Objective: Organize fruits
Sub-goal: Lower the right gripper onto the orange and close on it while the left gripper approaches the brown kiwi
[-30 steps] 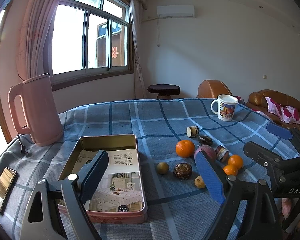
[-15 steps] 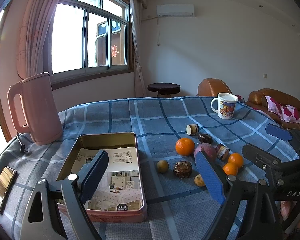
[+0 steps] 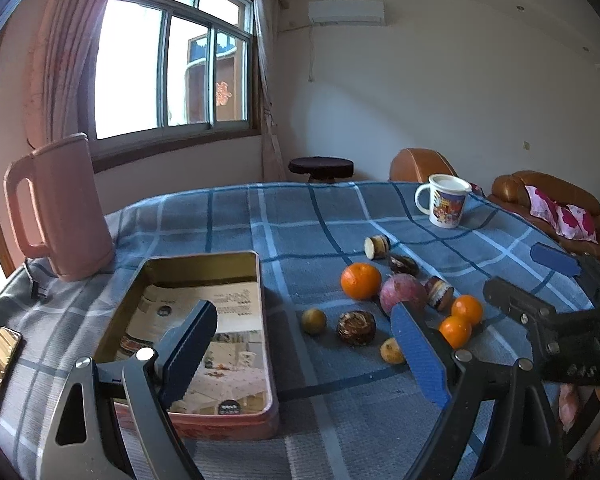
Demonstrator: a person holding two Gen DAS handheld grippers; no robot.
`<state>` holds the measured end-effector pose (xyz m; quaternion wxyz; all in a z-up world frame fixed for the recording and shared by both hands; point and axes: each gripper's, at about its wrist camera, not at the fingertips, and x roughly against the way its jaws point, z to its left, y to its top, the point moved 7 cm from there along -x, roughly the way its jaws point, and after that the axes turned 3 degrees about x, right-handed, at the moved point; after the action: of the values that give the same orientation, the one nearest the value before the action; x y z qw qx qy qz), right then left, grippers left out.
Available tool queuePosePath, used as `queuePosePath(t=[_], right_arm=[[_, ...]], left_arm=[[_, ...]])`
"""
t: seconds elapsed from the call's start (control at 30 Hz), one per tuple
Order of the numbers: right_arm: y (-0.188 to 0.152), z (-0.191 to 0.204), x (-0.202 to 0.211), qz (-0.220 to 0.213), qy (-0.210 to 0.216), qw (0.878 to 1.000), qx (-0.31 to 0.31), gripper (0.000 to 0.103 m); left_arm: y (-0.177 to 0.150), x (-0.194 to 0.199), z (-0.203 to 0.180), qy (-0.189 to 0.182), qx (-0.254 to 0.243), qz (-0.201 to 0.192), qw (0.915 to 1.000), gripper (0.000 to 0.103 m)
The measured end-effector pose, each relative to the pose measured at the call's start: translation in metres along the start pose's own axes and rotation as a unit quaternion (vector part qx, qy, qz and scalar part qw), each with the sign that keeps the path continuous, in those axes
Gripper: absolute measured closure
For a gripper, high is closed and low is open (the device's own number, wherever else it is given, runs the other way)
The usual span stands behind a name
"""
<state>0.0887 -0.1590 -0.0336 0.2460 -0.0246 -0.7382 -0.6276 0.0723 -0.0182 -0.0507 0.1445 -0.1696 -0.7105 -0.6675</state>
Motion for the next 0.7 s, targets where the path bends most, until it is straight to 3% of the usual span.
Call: queuePosePath(t=[0.2, 0.27, 0.33, 0.57, 0.7], right_arm=[[-0.021, -0.046, -0.016, 0.022, -0.043, 0.998, -0.041, 0.000], [-0.029, -0.060, -0.023, 0.035, -0.042, 0.997, -0.063, 0.005], [-0.033, -0.064, -0.030, 0.051, -0.038, 0.996, -0.069, 0.021], [-0.046, -0.061, -0.054, 0.104, -0.008, 0.992, -0.067, 0.030], [-0.050, -0.056, -0.060, 0.124, 0.010, 0.991, -0.056, 0.039]], left_arm=[[-0.018, -0.021, -0.018, -0.031, -0.005, 0.040, 0.9987, 0.013], [-0.023, -0.029, -0.026, -0.042, -0.006, 0.056, 0.9975, 0.013], [-0.028, -0.035, -0.034, -0.052, -0.010, 0.070, 0.9962, 0.013], [-0.032, -0.052, -0.049, -0.069, -0.019, 0.097, 0.9927, 0.013], [-0.036, -0.062, -0.055, -0.084, -0.020, 0.117, 0.9893, 0.040]])
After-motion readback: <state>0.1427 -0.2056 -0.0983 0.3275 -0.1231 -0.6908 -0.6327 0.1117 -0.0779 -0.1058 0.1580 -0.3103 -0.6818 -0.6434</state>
